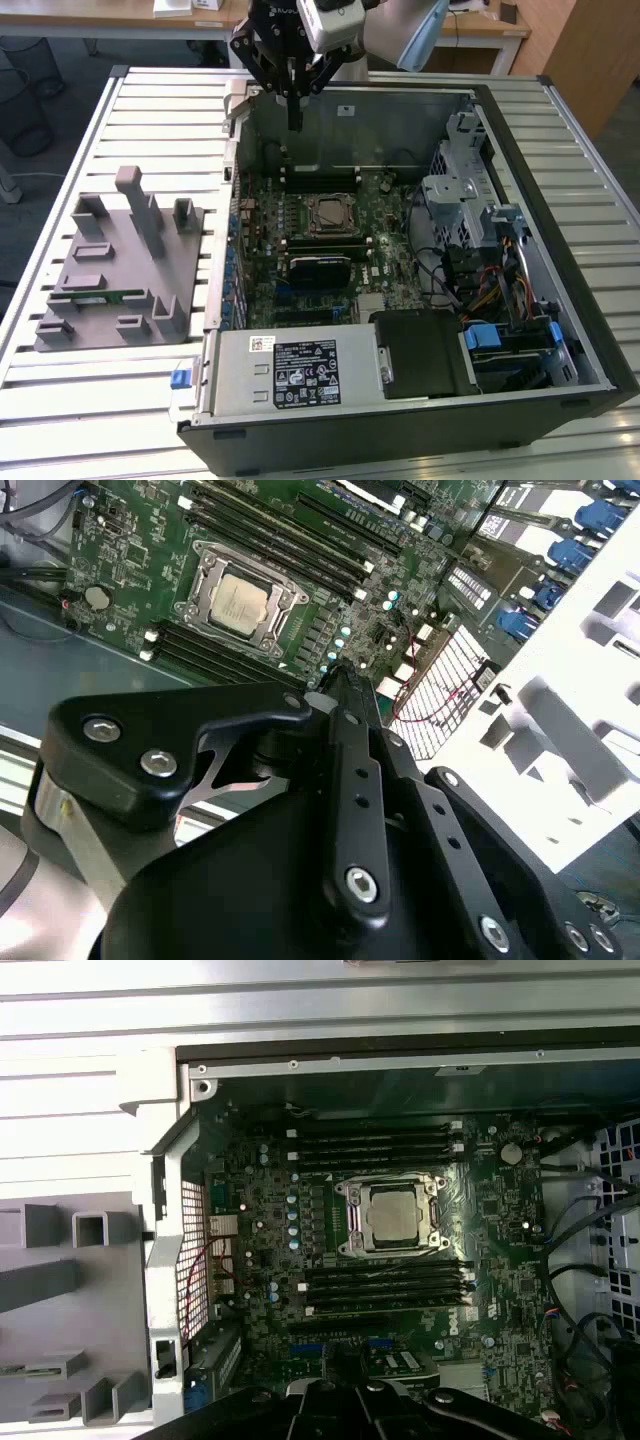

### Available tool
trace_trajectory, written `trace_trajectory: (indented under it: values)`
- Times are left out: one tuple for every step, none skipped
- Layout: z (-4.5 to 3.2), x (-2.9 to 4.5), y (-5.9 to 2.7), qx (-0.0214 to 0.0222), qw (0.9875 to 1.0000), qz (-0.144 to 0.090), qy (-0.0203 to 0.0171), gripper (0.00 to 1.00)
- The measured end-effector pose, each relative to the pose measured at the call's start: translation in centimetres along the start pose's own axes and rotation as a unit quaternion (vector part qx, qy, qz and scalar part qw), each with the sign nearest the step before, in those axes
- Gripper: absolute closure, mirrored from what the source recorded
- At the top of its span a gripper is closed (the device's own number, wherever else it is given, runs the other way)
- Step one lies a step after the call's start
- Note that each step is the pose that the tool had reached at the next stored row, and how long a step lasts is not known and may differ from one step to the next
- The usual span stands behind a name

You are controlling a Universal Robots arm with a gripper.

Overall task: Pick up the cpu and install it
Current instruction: 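Install the second cpu locking lever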

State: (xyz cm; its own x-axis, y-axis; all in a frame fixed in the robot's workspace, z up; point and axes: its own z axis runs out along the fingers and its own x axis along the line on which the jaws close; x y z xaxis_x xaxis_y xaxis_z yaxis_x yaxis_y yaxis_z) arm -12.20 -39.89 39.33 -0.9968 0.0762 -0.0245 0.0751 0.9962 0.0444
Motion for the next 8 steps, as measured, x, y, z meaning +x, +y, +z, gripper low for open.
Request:
trace_trajectory:
  values:
    - [0.00, 0.00, 0.00, 0.0000, 1.0000, 0.000, 0.0000, 0.89]
    - [0.00, 0.00, 0.00, 0.0000, 1.0000, 0.000, 0.0000, 0.89]
    - [0.00, 0.00, 0.00, 0.0000, 1.0000, 0.000, 0.0000, 0.89]
    - [0.00, 0.00, 0.00, 0.0000, 1.0000, 0.000, 0.0000, 0.89]
    - [0.00, 0.00, 0.00, 0.0000, 1.0000, 0.000, 0.0000, 0.89]
    - [0.00, 0.00, 0.00, 0.0000, 1.0000, 0.000, 0.0000, 0.89]
    - [0.00, 0.00, 0.00, 0.0000, 1.0000, 0.000, 0.0000, 0.89]
    - [0.00, 0.00, 0.00, 0.0000, 1.0000, 0.000, 0.0000, 0.89]
